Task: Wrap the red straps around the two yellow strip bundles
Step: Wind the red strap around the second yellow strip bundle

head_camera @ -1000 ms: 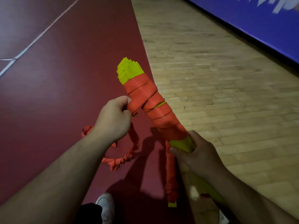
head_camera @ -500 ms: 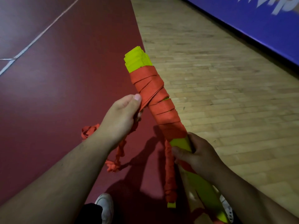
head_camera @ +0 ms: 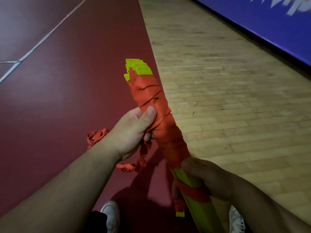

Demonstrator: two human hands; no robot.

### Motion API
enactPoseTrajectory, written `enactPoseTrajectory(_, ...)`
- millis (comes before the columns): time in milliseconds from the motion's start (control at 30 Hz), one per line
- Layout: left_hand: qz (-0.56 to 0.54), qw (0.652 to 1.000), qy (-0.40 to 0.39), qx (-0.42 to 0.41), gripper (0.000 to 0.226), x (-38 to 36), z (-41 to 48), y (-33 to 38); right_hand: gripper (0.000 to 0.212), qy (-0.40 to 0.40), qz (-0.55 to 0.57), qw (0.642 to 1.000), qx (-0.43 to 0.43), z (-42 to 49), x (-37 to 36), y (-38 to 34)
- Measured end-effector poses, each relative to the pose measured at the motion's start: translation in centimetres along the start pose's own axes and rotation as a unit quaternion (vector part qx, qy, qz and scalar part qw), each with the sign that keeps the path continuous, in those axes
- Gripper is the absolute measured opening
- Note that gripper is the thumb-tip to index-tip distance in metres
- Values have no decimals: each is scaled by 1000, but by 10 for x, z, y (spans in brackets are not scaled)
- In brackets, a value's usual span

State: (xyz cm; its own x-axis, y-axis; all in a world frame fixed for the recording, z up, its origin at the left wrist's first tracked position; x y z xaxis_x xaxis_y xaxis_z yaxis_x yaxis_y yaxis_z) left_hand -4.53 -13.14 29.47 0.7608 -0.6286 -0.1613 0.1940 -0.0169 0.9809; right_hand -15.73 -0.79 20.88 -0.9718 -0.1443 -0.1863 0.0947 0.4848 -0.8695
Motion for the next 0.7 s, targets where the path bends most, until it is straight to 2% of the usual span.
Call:
enactPoseTrajectory(33,18,999,33,-6,52,2,0,3,81,2,-12,1000,-3,2,-3,2)
enactPoseTrajectory(133,24,989,146,-1,38,12,0,11,88,52,-162,984,45,7,-8,-8)
enactPoseTrajectory(200,30,984,175,6,36,14,0,12,89,131,-261,955,62,8,-3,-16)
enactPoseTrajectory(233,37,982,182,9,37,15,0,13,81,174,-290,938,71,7,1,-21)
enactPoseTrajectory(300,70,981,181,3,41,16,0,13,58,234,-329,910,94,4,8,-29)
enactPoseTrajectory(367,151,975,161,7,46,17,0,13,39,276,-345,890,115,-1,17,-33)
enactPoseTrajectory(500,212,969,122,26,51,19,0,11,48,330,-340,875,98,-10,37,-38)
enactPoseTrajectory(700,246,963,82,71,33,20,0,-3,40,320,-305,893,82,-9,45,-35)
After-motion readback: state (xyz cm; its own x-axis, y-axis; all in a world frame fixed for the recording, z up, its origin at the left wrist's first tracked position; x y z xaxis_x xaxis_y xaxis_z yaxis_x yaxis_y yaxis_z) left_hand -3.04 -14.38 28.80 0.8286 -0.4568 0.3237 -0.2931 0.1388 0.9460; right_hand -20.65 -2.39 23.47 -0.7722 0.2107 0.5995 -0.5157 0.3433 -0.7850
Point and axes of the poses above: each hand's wrist, its own z-axis towards the middle knuckle, its own x-axis out of the back of the hand, y = z × x, the point moved 9 cm from there along z, towards the middle knuckle, and after that the axes turned 1 degree about z, right-handed, at the moved point
